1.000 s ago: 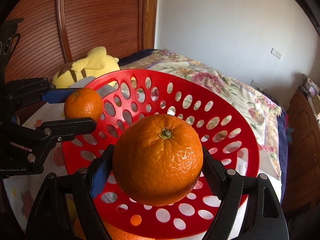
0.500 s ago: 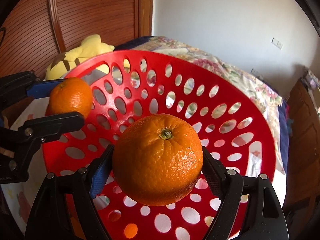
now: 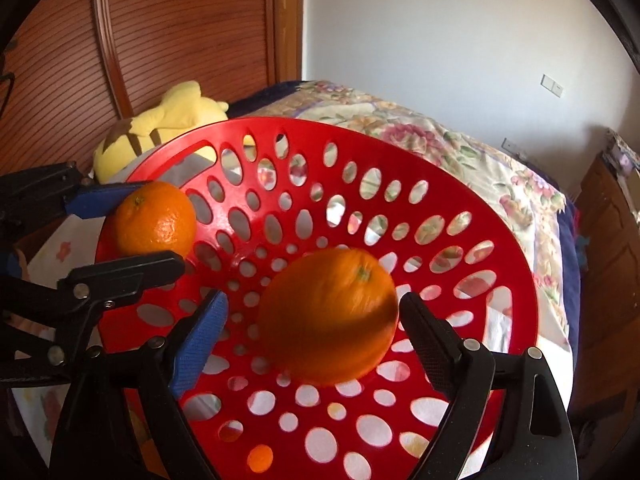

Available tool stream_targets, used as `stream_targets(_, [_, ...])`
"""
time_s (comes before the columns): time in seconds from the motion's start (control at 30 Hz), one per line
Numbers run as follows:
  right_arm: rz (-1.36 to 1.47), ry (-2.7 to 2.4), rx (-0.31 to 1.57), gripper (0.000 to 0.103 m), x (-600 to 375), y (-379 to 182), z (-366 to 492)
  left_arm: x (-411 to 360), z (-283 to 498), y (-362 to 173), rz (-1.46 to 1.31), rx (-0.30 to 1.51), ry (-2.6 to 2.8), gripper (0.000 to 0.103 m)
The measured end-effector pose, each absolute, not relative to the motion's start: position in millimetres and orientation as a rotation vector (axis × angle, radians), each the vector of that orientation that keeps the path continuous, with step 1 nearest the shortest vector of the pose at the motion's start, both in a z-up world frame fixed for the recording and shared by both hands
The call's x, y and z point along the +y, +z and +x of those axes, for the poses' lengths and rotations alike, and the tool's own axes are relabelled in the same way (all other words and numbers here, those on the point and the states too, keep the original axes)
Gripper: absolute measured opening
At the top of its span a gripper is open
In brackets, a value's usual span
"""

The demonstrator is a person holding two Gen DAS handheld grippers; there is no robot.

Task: Organize fruits
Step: 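Open right gripper to drop the orange while left gripper releases the tangerine into the basket, then move left gripper to a green apple while right gripper approaches a yellow pear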

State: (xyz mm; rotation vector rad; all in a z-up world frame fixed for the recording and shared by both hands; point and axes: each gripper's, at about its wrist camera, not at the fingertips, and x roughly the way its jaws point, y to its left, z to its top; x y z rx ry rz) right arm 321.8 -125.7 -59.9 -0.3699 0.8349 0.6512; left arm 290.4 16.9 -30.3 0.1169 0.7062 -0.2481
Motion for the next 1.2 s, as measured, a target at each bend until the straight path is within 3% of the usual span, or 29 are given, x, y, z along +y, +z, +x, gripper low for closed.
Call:
stream_targets(0.37, [-0.293, 0.605, 0.766, 0.090, -158, -38, 303, 12, 271, -24, 0.096, 0.684, -0.237, 0.053])
stream_targets(0.77, [-0.175, 0.548, 0.661, 0.089, -193, -7, 225, 22, 200, -9, 0.063, 0.631, -0.262, 0.066])
stream_targets(1.2, [-0.095, 0.514, 0.674, 0.087, -206, -36, 132, 18, 147, -51, 0.059, 0.651, -0.294, 0.068])
